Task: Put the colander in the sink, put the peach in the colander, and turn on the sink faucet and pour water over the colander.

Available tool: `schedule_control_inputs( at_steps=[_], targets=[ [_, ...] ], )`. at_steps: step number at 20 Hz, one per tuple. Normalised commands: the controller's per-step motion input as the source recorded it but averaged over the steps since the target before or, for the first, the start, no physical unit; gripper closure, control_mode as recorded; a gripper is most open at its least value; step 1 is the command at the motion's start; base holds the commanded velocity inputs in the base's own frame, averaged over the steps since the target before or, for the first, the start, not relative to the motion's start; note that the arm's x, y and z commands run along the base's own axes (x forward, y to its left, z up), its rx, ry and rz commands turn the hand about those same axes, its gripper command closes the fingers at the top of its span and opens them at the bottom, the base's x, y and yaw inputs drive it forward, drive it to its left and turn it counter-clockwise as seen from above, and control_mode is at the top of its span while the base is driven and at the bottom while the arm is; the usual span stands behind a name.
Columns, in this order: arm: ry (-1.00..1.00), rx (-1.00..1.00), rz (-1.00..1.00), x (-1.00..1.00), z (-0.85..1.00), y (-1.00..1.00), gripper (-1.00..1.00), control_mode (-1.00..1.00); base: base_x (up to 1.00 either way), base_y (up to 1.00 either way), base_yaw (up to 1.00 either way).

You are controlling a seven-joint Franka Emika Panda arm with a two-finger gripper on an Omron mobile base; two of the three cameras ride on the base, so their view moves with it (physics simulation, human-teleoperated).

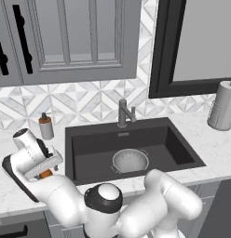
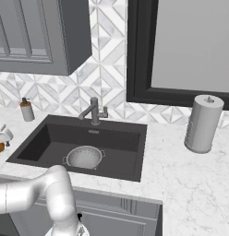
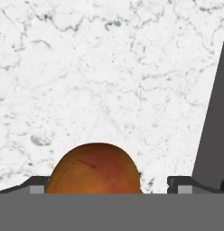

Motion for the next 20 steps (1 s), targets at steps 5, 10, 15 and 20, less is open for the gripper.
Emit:
schedule_control_inputs(
  at_steps=[5, 10, 15, 20],
  targets=[
    [0.05, 0.02, 0.00, 0.00, -0.47, 0.00, 1.00, -1.00, 0.00, 0.00, 0.00],
    [-0.01, 0.07, 0.00, -0.32, -0.01, -0.03, 1.00, -1.00, 0.00, 0.00, 0.00],
    [-0.17, 0.08, 0.00, -0.86, 0.70, -0.49, 1.00, -1.00, 0.00, 0.00, 0.00],
    [-0.19, 0.15, 0.00, -0.74, 1.00, -0.97, 1.00, -1.00, 0.00, 0.00, 0.00]
  ],
)
